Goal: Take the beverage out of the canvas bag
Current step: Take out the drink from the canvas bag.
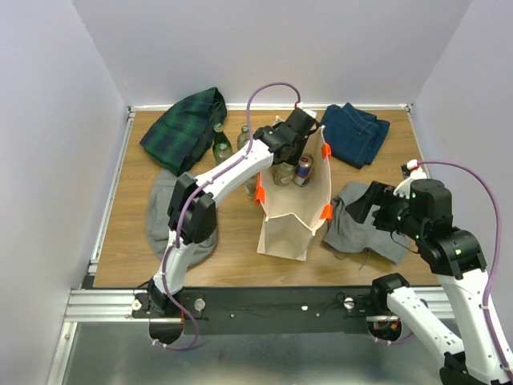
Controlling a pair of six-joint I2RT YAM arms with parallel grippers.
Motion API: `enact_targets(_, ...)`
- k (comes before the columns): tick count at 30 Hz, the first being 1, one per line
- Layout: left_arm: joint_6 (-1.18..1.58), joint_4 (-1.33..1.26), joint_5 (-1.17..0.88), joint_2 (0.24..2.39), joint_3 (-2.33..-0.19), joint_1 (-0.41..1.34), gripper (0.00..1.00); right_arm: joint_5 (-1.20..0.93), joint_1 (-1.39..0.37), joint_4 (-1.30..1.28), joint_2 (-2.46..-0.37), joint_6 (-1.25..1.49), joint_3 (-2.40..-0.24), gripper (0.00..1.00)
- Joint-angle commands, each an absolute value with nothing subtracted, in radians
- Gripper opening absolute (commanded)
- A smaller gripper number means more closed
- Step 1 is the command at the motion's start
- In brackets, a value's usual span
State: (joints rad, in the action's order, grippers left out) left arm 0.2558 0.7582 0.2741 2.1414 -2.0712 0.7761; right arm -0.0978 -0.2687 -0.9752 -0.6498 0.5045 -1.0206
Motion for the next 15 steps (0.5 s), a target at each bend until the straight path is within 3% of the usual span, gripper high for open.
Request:
enact_targets(1,0.218,0.769,0.313,2.048,-2.098,0.767,0.0,-0.083,-0.273,-0.976,-0.641,0.502,-1.014,0.98)
enact_targets(8,0.23,0.779,0.313,2.074,-2.094,0.767,0.0,-0.083,-0.273,-0.982,-0.638,0.503,-1.015,0.98)
enact_targets(10,0.241,0.784,0.313,2.082,-2.095,0.767,0.06,-0.078,-0.275,-0.985,-0.635,0.503,-1.015,0.98)
enact_targets(13,0.248,0.792,0.314,2.091,-2.094,0.767,0.06,-0.078,-0.273,-0.988,-0.632,0.502,-1.015,0.98)
enact_targets(14,0.25,0.793,0.318,2.089,-2.095,0.767,0.09,-0.077,-0.272,-0.986,-0.635,0.502,-1.015,0.98)
enact_targets(15,0.252,0.793,0.319,2.089,-2.095,0.767,0.18,-0.077,-0.273,-0.986,-0.635,0.502,-1.014,0.98)
